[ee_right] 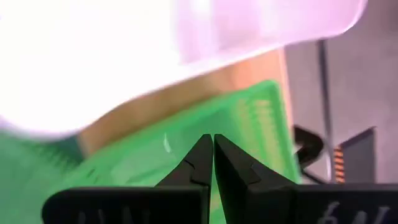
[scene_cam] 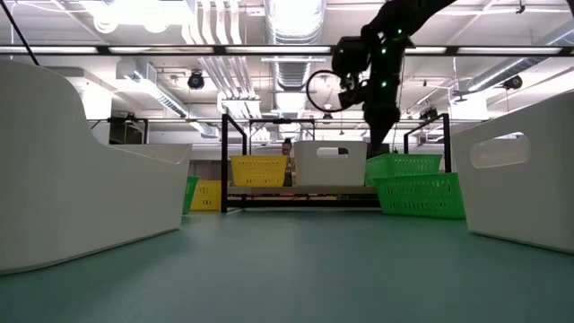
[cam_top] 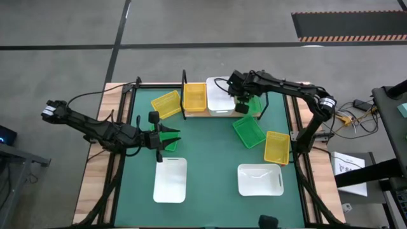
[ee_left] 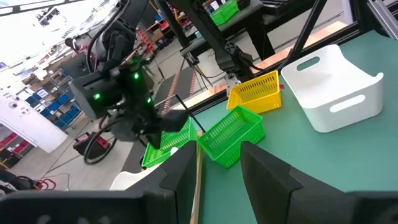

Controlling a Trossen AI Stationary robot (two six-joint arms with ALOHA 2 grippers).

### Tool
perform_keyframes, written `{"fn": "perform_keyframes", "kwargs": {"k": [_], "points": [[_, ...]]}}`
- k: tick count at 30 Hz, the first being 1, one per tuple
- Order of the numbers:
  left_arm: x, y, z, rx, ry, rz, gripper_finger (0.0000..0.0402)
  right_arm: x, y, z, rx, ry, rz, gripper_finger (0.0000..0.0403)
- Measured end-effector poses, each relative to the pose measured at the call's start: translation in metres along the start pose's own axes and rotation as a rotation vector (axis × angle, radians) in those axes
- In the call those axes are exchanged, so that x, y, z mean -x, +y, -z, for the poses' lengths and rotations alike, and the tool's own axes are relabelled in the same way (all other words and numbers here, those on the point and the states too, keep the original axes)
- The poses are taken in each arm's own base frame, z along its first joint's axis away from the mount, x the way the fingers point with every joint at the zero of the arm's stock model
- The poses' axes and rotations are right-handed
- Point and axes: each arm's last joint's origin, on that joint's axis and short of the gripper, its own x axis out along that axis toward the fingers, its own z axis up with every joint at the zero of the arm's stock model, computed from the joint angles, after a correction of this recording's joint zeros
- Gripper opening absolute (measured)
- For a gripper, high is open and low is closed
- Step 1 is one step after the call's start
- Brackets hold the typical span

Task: Stack baskets on shelf by color
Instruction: Put the bottom green bin on the shelf

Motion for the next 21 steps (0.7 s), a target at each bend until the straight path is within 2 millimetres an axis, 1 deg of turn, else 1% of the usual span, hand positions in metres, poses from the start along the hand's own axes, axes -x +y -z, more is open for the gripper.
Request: {"fn": "perform_keyframes", "kwargs": {"k": [4, 8, 13, 21], "points": [[0.000, 0.000, 0.000, 0.000, 0.000, 0.000, 0.0109, -0.014, -0.007, -0.006, -0.006, -0.005, 0.056, 0.0009], [0.000, 0.000, 0.000, -0.001, 0.001, 0.001, 0.0109, -0.026, -0.016, -0.002, 0.020, 0.051, 0.088, 0.0009], [0.000, 0.000, 0.000, -0.001, 0.002, 0.001, 0.0109, -0.034, -0.027, 0.002, 0.001, 0.069, 0.091, 0.0009], [0.000, 0.000, 0.000, -0.002, 0.002, 0.001, 0.0109, -0.041, -0.040, -0.001, -0.035, 0.015, 0.128, 0.0009]]}}
